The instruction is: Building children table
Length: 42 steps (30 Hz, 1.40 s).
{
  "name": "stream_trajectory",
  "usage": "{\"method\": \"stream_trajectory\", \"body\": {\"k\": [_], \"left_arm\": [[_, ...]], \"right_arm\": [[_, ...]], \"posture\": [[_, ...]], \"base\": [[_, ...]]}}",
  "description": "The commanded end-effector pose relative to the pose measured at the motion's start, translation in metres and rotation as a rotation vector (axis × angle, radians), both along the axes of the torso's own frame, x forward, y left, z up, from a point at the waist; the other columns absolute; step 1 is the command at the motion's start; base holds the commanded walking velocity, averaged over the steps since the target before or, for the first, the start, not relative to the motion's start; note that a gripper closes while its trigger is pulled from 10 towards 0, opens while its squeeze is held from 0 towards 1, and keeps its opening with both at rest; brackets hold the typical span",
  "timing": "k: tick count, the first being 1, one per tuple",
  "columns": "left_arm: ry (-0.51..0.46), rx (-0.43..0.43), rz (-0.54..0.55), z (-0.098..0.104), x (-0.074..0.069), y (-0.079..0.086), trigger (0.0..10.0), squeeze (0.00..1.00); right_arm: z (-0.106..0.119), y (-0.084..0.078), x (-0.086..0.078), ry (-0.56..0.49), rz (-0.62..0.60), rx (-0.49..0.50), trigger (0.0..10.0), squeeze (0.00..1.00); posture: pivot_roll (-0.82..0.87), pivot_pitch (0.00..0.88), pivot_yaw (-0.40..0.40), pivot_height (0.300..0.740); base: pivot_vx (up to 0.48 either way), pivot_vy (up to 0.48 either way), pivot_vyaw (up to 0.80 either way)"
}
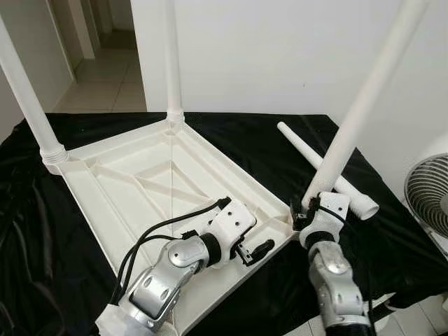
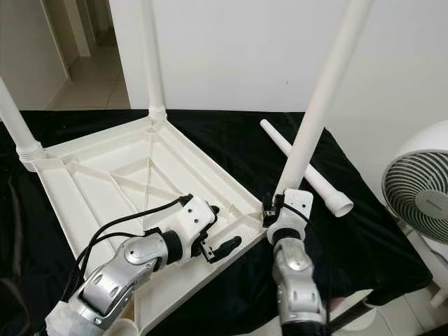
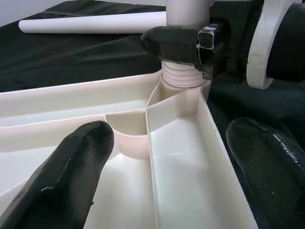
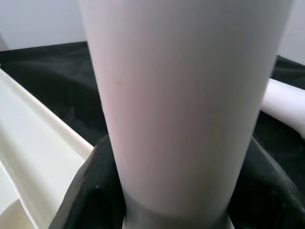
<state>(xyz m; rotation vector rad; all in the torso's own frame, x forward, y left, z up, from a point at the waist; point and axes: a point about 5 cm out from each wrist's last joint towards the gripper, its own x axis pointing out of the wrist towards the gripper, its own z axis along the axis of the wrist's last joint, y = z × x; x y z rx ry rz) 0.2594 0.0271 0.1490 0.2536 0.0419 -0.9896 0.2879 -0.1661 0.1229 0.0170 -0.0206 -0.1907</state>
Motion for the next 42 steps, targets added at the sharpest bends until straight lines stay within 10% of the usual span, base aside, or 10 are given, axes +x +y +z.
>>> {"method": "stream_trajectory", "body": {"k": [1,5,6,22,23,32,42], "left_arm": [[0.022,0.012,-0.062,-0.002,-0.005,-0.003,10.0,0.0],[0.023,0.011,-0.064,-0.001,-0.005,-0.003,10.0,0.0],[0.022,0.012,-0.065,-0.001,-0.005,-0.003,10.0,0.0],[0.019,0.013,-0.054,0.0,-0.003,-0.001,10.0,0.0],[0.019,0.012,-0.053,0.0,-0.003,-0.001,10.0,0.0],[0.013,0.012,-0.056,0.001,-0.001,-0.002,10.0,0.0],[0.008,0.014,-0.056,0.002,0.001,-0.002,10.0,0.0]], "right_arm": [[-0.016,0.001,-0.007,0.092,-0.053,0.011,10.0,0.0],[-0.012,0.001,-0.008,0.083,-0.079,0.013,10.0,0.0],[-0.011,0.001,-0.008,0.079,-0.073,0.015,10.0,1.0],[0.008,-0.003,-0.003,-0.015,0.137,0.038,10.0,1.0],[0.009,-0.003,-0.002,-0.014,0.202,0.031,10.0,0.0],[0.023,-0.018,0.005,-0.045,0.673,-0.12,10.0,0.0],[0.023,-0.026,0.017,0.014,0.817,-0.189,10.0,0.0]], "posture": [[0.0,0.014,-0.026,0.74],[0.0,0.017,-0.023,0.74],[0.0,0.017,-0.022,0.74],[0.0,0.019,-0.022,0.74],[0.0,0.019,-0.02,0.74],[-0.01,0.012,-0.014,0.74],[0.0,0.0,-0.014,0.74]], "base": [[0.0,0.0,0.0],[0.0,0.0,0.0],[0.0,0.0,0.0],[0.0,0.0,0.0],[0.0,0.0,0.0],[0.0,0.0,0.0],[0.0,0.0,0.0]]}}
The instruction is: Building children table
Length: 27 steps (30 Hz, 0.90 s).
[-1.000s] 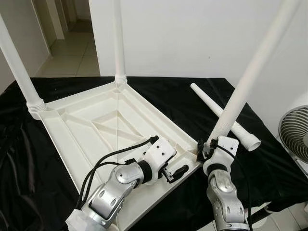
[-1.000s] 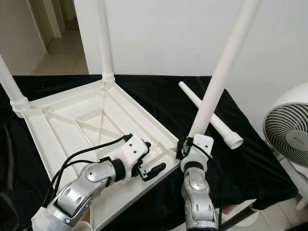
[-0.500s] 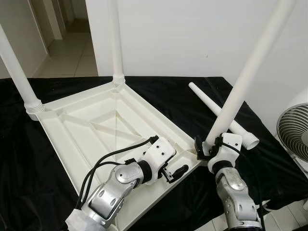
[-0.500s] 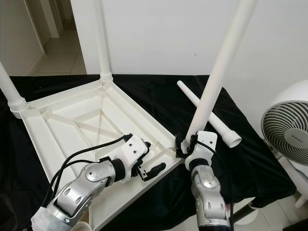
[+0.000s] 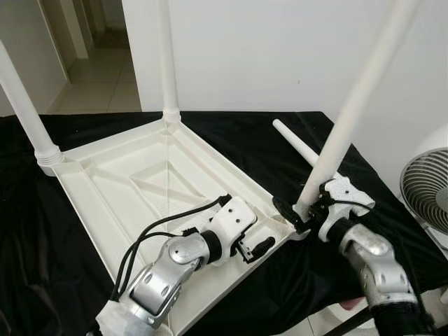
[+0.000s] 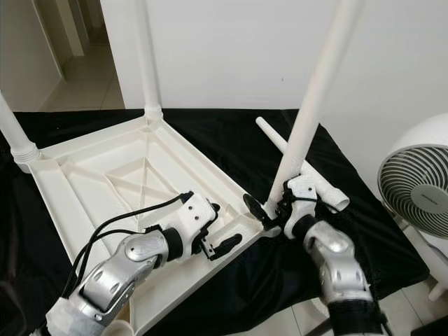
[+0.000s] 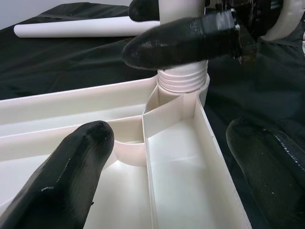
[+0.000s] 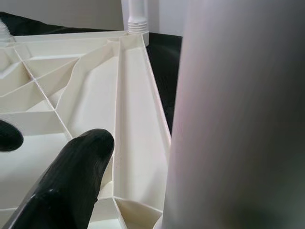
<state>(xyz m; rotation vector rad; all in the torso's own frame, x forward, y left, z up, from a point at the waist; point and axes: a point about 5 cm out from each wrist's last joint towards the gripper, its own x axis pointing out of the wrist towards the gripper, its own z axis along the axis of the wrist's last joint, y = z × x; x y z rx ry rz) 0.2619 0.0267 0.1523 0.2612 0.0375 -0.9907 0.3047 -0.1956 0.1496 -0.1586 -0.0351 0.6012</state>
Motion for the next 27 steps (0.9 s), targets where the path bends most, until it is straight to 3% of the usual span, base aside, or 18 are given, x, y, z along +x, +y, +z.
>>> {"method": "stream_trajectory", "body": {"k": [1,2,3,4,11,17,26,27], "left_arm": [[0.013,0.01,-0.053,-0.001,-0.001,-0.001,10.0,0.0],[0.012,0.01,-0.052,-0.001,-0.001,-0.001,10.0,0.0],[0.012,0.01,-0.052,-0.001,-0.001,-0.001,10.0,0.0],[0.01,0.011,-0.052,0.0,-0.001,-0.001,10.0,0.0],[0.008,0.015,-0.051,-0.001,-0.001,0.0,10.0,0.0],[0.007,0.019,-0.062,-0.001,-0.001,-0.001,10.0,0.0],[0.011,0.018,-0.073,-0.003,-0.003,-0.003,10.0,0.0],[0.012,0.018,-0.074,-0.003,-0.004,-0.003,10.0,0.0]], "right_arm": [[-0.006,0.002,0.001,0.025,0.038,-0.023,10.0,0.0],[-0.01,0.0,0.002,0.038,0.042,-0.037,4.6,0.0],[-0.01,0.0,0.002,0.038,0.042,-0.037,4.6,0.0],[-0.014,-0.003,0.002,0.061,0.05,-0.041,0.0,0.0],[-0.025,-0.006,0.0,0.114,0.073,-0.049,0.0,0.0],[-0.03,-0.007,-0.004,0.173,0.081,0.049,0.0,0.0],[-0.033,-0.007,-0.006,0.129,-0.013,0.064,0.0,0.0],[-0.034,-0.007,-0.006,0.125,-0.051,0.059,1.7,0.0]], "posture": [[0.0,0.0,-0.014,0.74],[0.0,0.0,-0.015,0.74],[0.0,0.0,-0.015,0.74],[0.0,0.0,-0.015,0.74],[0.01,0.0,-0.014,0.74],[0.0,0.0,-0.011,0.74],[-0.01,0.0,-0.016,0.74],[-0.01,0.0,-0.018,0.74]], "base": [[0.0,0.0,0.0],[0.0,0.0,0.0],[0.0,0.0,0.0],[0.0,0.0,0.0],[0.0,0.0,0.0],[0.0,0.0,0.0],[0.0,0.0,0.0],[0.0,0.0,0.0]]}}
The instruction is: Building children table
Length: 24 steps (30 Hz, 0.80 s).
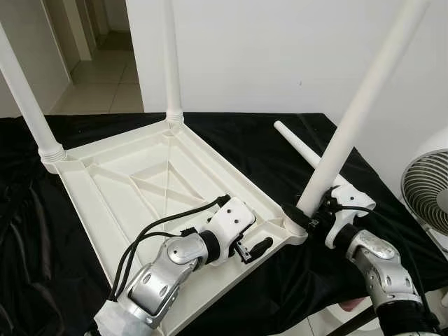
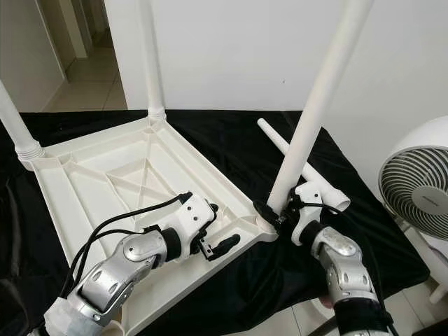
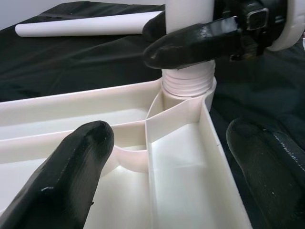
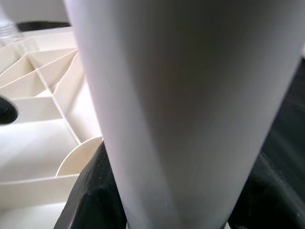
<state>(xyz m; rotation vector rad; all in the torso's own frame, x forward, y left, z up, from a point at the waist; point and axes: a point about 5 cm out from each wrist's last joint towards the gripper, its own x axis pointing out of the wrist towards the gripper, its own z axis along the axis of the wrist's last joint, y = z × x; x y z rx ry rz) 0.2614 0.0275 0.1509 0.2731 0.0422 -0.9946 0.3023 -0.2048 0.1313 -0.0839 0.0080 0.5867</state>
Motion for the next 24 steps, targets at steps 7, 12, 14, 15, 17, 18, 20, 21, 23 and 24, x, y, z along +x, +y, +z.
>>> {"method": "stream_trajectory", "body": {"k": [7,12,14,15,17,18,20,21,23,24], "left_arm": [[0.016,0.004,-0.071,-0.003,-0.004,-0.005,10.0,0.0],[0.016,0.003,-0.073,-0.003,-0.004,-0.005,10.0,0.0],[0.016,0.004,-0.074,-0.003,-0.004,-0.006,10.0,0.0],[0.015,0.005,-0.074,-0.003,-0.004,-0.006,10.0,0.0],[0.015,0.005,-0.074,-0.003,-0.004,-0.006,10.0,0.0],[0.015,0.004,-0.074,-0.003,-0.005,-0.006,10.0,0.0],[0.016,0.003,-0.073,-0.004,-0.005,-0.006,10.0,0.0],[0.017,0.002,-0.073,-0.004,-0.005,-0.007,10.0,0.0],[0.018,0.002,-0.072,-0.004,-0.006,-0.007,10.0,0.0],[0.019,0.0,-0.071,-0.004,-0.007,-0.007,10.0,0.0]], "right_arm": [[-0.017,0.0,0.002,0.059,-0.233,-0.004,10.0,0.0],[-0.015,0.005,0.006,0.055,-0.384,0.02,10.0,0.0],[-0.015,0.006,0.007,0.063,-0.438,0.034,10.0,0.0],[-0.016,0.007,0.008,0.071,-0.474,0.044,10.0,0.0],[-0.016,0.007,0.008,0.071,-0.474,0.044,10.0,0.0],[-0.016,0.01,0.009,0.073,-0.549,0.055,10.0,0.0],[-0.016,0.015,0.009,0.071,-0.617,0.076,10.0,0.0],[-0.016,0.019,0.008,0.068,-0.678,0.084,10.0,0.0],[-0.016,0.024,0.008,0.07,-0.727,0.092,10.0,0.0],[-0.017,0.033,0.007,0.072,-0.789,0.109,10.0,0.0]], "posture": [[-0.01,0.0,-0.022,0.74],[-0.01,0.0,-0.026,0.74],[-0.01,0.0,-0.026,0.74],[-0.01,0.0,-0.026,0.74],[-0.01,0.0,-0.026,0.74],[-0.01,0.0,-0.028,0.74],[-0.01,0.0,-0.028,0.74],[-0.01,0.0,-0.036,0.74],[-0.01,0.0,-0.036,0.74],[0.0,0.0,-0.041,0.74]], "base": [[0.0,0.0,0.0],[0.0,0.0,0.0],[0.0,0.0,0.0],[0.0,0.0,0.0],[0.0,0.0,0.0],[0.0,0.0,0.0],[0.0,0.0,0.0],[0.0,0.0,0.0],[0.0,0.0,0.0],[0.0,0.0,0.0]]}}
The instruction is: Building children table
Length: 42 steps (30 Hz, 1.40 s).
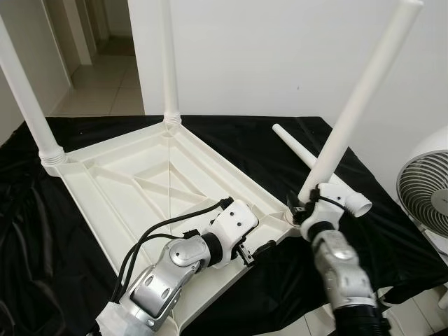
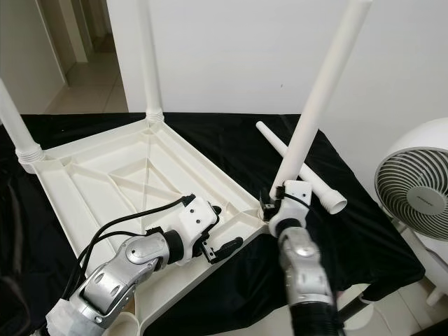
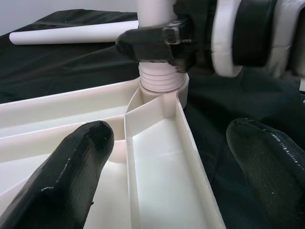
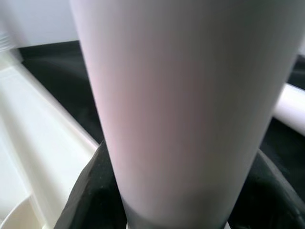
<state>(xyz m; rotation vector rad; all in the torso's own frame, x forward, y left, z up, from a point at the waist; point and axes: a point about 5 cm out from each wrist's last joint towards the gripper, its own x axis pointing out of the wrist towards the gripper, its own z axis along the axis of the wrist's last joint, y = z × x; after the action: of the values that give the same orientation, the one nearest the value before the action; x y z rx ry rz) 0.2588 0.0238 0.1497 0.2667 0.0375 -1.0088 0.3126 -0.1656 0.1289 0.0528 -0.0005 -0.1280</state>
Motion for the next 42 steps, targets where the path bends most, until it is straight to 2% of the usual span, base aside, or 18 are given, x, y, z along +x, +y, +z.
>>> {"method": "stream_trajectory", "body": {"k": [1,2,4,6,7,8,11,19,20,26,28,29,30,32,33,34,36,42], "left_arm": [[0.019,0.007,-0.056,-0.003,-0.005,-0.004,10.0,0.0],[0.019,0.007,-0.056,-0.003,-0.005,-0.004,10.0,0.0],[0.022,0.003,-0.052,-0.004,-0.006,-0.004,10.0,0.0],[0.023,0.002,-0.051,-0.004,-0.006,-0.004,10.0,0.0],[0.023,0.003,-0.049,-0.004,-0.006,-0.004,10.0,0.0],[0.023,0.002,-0.048,-0.004,-0.006,-0.004,10.0,0.0],[0.023,0.002,-0.046,-0.004,-0.006,-0.003,10.0,0.0],[0.021,-0.001,-0.043,-0.004,-0.006,-0.004,10.0,0.0],[0.021,0.0,-0.042,-0.003,-0.005,-0.003,10.0,0.0],[0.02,0.001,-0.04,-0.003,-0.005,-0.002,10.0,0.0],[0.021,0.004,-0.038,-0.003,-0.005,-0.001,10.0,0.0],[0.021,0.004,-0.038,-0.003,-0.005,-0.001,10.0,0.0],[0.022,0.005,-0.038,-0.003,-0.005,0.0,10.0,0.0],[0.022,0.005,-0.038,-0.003,-0.005,0.0,10.0,0.0],[0.022,0.005,-0.039,-0.003,-0.004,0.0,10.0,0.0],[0.022,0.005,-0.039,-0.003,-0.004,0.0,10.0,0.0],[0.02,0.007,-0.042,-0.001,-0.003,0.001,10.0,0.0],[0.015,0.01,-0.04,0.001,0.0,0.002,10.0,0.0]], "right_arm": [[-0.013,0.003,-0.003,0.073,-0.107,0.004,10.0,0.0],[-0.013,0.003,-0.003,0.073,-0.107,0.004,10.0,0.0],[-0.006,0.02,-0.001,0.038,-0.077,0.032,10.0,0.0],[-0.002,0.021,0.0,0.011,-0.051,0.008,10.0,0.0],[-0.001,0.018,-0.001,0.004,-0.044,0.016,10.0,0.11],[-0.001,0.017,-0.001,-0.002,-0.027,0.047,10.0,1.0],[-0.001,0.015,-0.002,-0.01,-0.019,0.074,10.0,1.0],[0.004,0.006,0.0,-0.028,-0.034,0.034,10.0,1.0],[0.005,0.005,0.0,-0.032,0.004,0.038,10.0,0.0],[0.008,0.003,-0.001,-0.046,0.074,0.032,10.0,0.0],[0.012,-0.002,-0.006,-0.071,0.248,0.001,10.0,0.0],[0.012,-0.002,-0.006,-0.071,0.248,0.001,10.0,0.0],[0.014,-0.006,-0.008,-0.076,0.344,-0.032,10.0,0.0],[0.014,-0.006,-0.008,-0.076,0.344,-0.032,10.0,0.0],[0.015,-0.009,-0.01,-0.07,0.439,-0.062,10.0,0.0],[0.015,-0.009,-0.01,-0.07,0.439,-0.062,10.0,0.0],[0.016,-0.014,-0.011,-0.055,0.589,-0.13,10.0,0.0],[0.011,-0.023,-0.008,-0.011,0.718,-0.181,10.0,0.0]], "posture": [[0.0,0.0,-0.043,0.74],[0.0,0.0,-0.043,0.74],[0.0,0.0,-0.046,0.74],[0.0,0.0,-0.046,0.74],[0.01,0.0,-0.051,0.74],[0.01,0.0,-0.051,0.74],[0.01,0.0,-0.051,0.74],[0.0,0.0,-0.05,0.74],[0.0,0.0,-0.049,0.74],[0.01,0.0,-0.047,0.74],[0.01,0.0,-0.039,0.74],[0.01,0.0,-0.039,0.74],[0.0,0.0,-0.03,0.74],[0.0,0.0,-0.03,0.74],[0.0,0.0,-0.025,0.74],[0.0,0.0,-0.025,0.74],[0.0,0.0,-0.025,0.74],[0.0,0.0,-0.009,0.74]], "base": [[0.0,0.0,0.0],[0.0,0.0,0.0],[0.0,0.0,0.0],[0.0,0.0,0.0],[0.0,0.0,0.0],[0.0,0.0,0.0],[0.0,0.0,0.0],[0.0,0.0,0.0],[0.0,0.0,0.0],[0.0,0.0,0.0],[0.0,0.0,0.0],[0.0,0.0,0.0],[0.0,0.0,0.0],[0.0,0.0,0.0],[0.0,0.0,0.0],[0.0,0.0,0.0],[0.0,0.0,0.0],[0.0,0.0,0.0]]}}
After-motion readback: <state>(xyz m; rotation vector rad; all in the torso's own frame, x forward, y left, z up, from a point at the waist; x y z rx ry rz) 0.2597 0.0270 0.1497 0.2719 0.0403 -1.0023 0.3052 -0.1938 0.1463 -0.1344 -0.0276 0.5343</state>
